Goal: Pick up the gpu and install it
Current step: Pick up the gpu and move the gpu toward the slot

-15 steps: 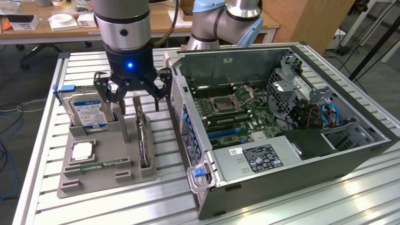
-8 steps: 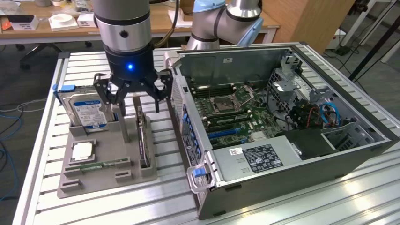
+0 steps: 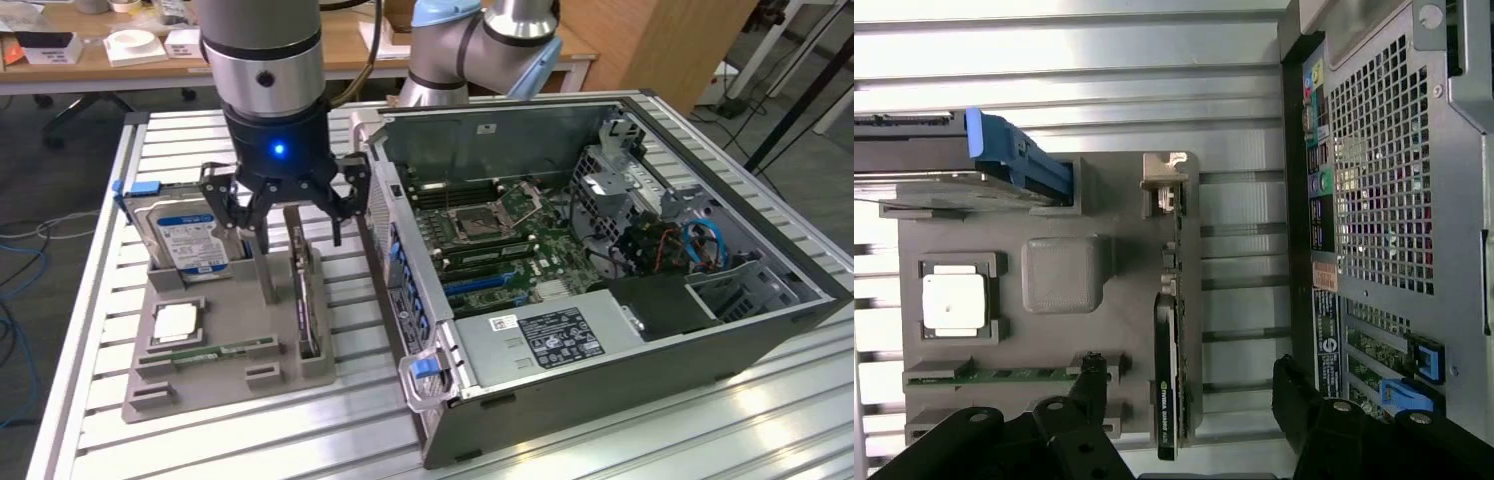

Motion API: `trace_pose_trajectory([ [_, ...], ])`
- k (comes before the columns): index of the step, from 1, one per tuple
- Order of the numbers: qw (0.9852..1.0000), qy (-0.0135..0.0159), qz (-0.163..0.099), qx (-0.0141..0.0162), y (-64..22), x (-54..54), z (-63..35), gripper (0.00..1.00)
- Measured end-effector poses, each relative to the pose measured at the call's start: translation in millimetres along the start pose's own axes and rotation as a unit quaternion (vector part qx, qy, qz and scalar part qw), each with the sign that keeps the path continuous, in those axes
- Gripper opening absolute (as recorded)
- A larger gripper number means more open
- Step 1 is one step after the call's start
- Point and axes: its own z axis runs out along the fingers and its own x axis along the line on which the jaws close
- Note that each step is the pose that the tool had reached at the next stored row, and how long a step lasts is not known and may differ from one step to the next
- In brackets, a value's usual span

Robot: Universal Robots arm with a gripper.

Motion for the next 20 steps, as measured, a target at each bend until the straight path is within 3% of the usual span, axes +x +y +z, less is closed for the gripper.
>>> trace_pose_trajectory([
  [8, 1.0, 0.0, 0.0, 0.0, -7.5, -0.5, 1.5, 0.76],
  [20, 1.0, 0.0, 0.0, -0.0001, -11.1, -0.7, 3.9, 0.76],
])
